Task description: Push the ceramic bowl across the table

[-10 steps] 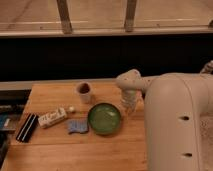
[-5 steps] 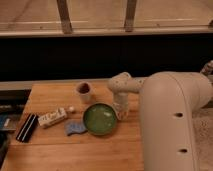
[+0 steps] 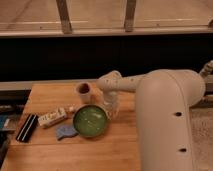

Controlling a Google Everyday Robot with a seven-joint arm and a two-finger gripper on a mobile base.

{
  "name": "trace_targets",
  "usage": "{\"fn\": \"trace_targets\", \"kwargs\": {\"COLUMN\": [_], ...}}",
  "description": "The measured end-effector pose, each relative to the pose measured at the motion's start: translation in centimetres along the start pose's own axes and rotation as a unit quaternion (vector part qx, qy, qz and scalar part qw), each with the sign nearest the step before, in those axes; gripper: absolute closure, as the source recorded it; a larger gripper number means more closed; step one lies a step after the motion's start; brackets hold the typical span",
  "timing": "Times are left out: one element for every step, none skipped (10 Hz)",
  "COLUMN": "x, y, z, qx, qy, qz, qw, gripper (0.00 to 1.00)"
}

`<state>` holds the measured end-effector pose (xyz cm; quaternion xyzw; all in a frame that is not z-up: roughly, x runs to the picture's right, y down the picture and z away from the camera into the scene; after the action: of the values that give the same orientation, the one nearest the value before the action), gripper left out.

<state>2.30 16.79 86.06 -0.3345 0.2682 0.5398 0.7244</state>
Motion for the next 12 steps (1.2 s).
{"fn": "trace_targets", "kwargs": {"x": [-0.3, -0.4, -0.5, -0.6, -0.6, -0.6, -0.6, -0.5, -0.4, -0.5, -0.5, -0.8], "y": [0.9, 1.2, 1.8, 2.8, 4.4, 5.6, 6.5, 7.5, 8.2, 8.8, 9.1, 9.3], "z": [0.2, 0.3, 0.2, 0.1, -0.4, -1.1, -1.8, -2.7, -3.1, -3.1, -3.2, -3.7], "qx": [-0.007, -0.010, -0.017, -0.022, -0.026, -0.028, -0.029, -0.029, -0.029, -0.029, -0.026, -0.021], "qy": [0.001, 0.001, -0.001, -0.003, -0.008, -0.014, -0.020, -0.027, -0.031, -0.034, -0.037, -0.047], "qz": [-0.012, -0.018, -0.029, -0.043, -0.063, -0.081, -0.093, -0.111, -0.123, -0.131, -0.138, -0.133], "qw": [0.9999, 0.9998, 0.9994, 0.9988, 0.9976, 0.9962, 0.9950, 0.9931, 0.9915, 0.9903, 0.9894, 0.9898], "gripper": [1.00, 1.00, 1.00, 1.00, 1.00, 1.00, 1.00, 1.00, 1.00, 1.00, 1.00, 1.00]}}
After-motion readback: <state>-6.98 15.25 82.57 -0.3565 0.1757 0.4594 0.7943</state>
